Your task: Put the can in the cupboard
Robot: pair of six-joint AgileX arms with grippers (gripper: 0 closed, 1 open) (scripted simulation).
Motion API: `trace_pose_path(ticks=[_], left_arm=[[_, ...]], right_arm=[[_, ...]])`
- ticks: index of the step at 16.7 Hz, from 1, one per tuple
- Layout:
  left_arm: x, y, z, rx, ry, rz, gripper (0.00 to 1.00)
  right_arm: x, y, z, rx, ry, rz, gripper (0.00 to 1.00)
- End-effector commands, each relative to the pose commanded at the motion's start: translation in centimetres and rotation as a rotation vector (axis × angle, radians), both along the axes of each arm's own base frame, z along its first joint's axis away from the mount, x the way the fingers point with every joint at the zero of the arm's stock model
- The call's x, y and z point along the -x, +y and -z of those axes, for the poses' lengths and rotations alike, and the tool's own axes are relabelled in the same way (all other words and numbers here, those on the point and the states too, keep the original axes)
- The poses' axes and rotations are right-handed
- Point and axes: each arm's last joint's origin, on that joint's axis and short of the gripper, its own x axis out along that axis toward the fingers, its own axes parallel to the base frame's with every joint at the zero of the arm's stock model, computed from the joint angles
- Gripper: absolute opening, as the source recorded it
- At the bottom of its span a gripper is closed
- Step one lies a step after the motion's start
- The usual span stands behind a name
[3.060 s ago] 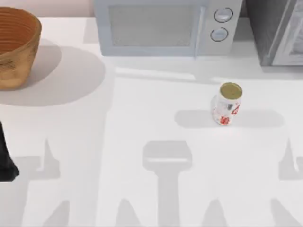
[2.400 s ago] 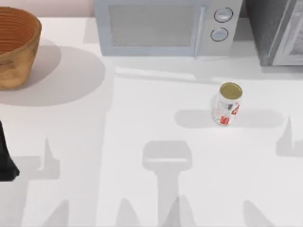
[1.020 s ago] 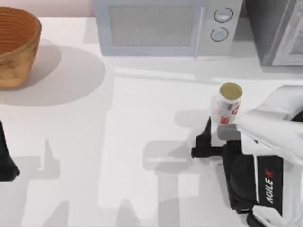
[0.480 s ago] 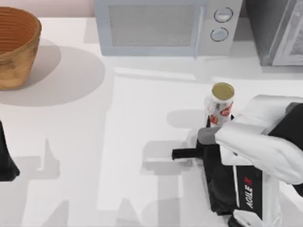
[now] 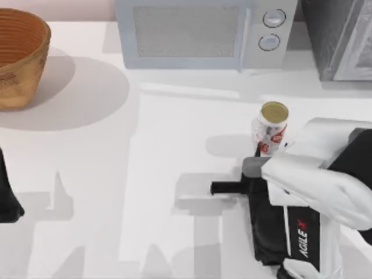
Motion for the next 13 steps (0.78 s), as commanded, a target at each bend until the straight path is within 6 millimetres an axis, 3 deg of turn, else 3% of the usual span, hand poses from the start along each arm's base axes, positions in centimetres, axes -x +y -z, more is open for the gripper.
trace_pose_path(ticks=[13], left_arm=[[0.0,0.0,0.0,0.0,0.0,0.0,1.0]], right_arm=[[-2.8,-1.9,-0.7,0.0,0.001,-0.002,1.0]])
